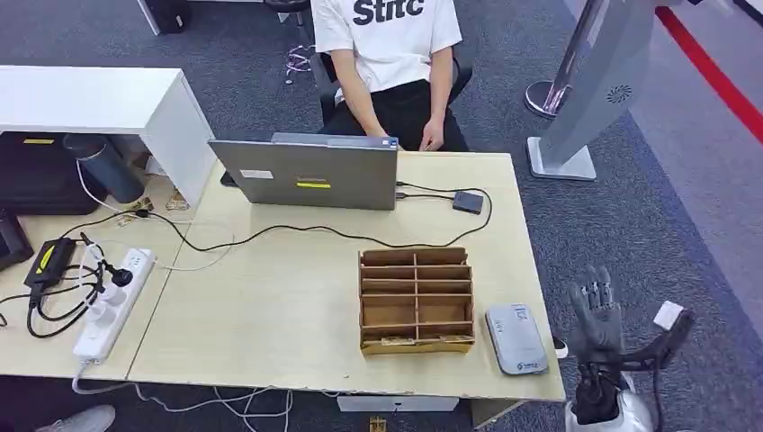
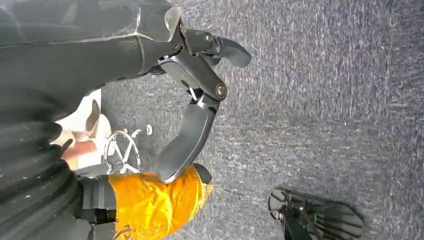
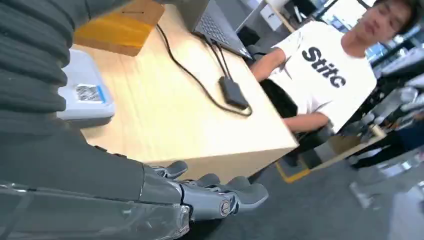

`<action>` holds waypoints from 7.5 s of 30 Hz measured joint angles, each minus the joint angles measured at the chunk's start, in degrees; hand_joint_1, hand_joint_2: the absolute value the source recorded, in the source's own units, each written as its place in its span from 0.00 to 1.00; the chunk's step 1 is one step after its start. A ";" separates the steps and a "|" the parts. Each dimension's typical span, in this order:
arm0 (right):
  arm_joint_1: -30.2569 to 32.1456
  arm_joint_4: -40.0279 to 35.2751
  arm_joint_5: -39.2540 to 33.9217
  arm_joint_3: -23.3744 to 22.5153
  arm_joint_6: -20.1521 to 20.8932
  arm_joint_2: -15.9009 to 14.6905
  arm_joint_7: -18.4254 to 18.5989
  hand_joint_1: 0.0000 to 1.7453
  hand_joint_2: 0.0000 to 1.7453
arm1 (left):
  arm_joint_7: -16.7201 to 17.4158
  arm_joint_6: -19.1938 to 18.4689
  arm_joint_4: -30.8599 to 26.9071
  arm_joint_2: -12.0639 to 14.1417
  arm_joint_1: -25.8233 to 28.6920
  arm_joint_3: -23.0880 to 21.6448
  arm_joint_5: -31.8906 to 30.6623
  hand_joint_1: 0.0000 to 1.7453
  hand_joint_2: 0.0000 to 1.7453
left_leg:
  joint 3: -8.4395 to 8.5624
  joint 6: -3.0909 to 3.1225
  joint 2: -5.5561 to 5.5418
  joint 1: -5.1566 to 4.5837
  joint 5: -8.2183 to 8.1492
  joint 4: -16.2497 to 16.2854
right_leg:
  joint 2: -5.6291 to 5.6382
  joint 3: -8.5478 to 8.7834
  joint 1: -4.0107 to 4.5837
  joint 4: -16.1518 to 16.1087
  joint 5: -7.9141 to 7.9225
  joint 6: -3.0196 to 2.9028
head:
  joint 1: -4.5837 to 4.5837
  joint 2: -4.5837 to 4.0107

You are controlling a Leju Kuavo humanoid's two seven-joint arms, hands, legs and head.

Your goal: Pass the card to the sensor for recognition and then transmit it.

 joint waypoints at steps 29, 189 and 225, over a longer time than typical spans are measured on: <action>10.35 -37.28 66.03 18.48 -32.14 1.42 -16.65 0.00 1.00 | -0.22 -6.40 -12.32 -8.00 0.14 1.92 -1.22 0.00 1.00 | -0.03 -0.01 -0.02 0.00 -0.02 -0.01 | -0.04 -0.02 0.01 0.00 -0.04 0.01 | 0.00 0.00; 4.85 -17.11 80.49 42.81 -3.32 -15.19 22.32 1.00 1.00 | -0.13 -3.08 -8.76 -1.88 -0.07 4.44 -2.58 0.00 1.00 | -0.29 0.00 -0.21 0.04 0.15 0.00 | -0.20 -0.23 0.04 -0.01 0.04 0.00 | 0.00 0.00; 8.43 -33.94 76.24 40.15 -17.66 -12.54 3.43 1.00 1.00 | -0.29 -3.71 -8.39 -3.10 -0.03 4.37 -1.75 0.00 1.00 | -0.34 0.00 -0.10 0.04 0.14 -0.03 | -0.09 -0.24 0.03 0.01 0.07 -0.04 | 0.02 0.00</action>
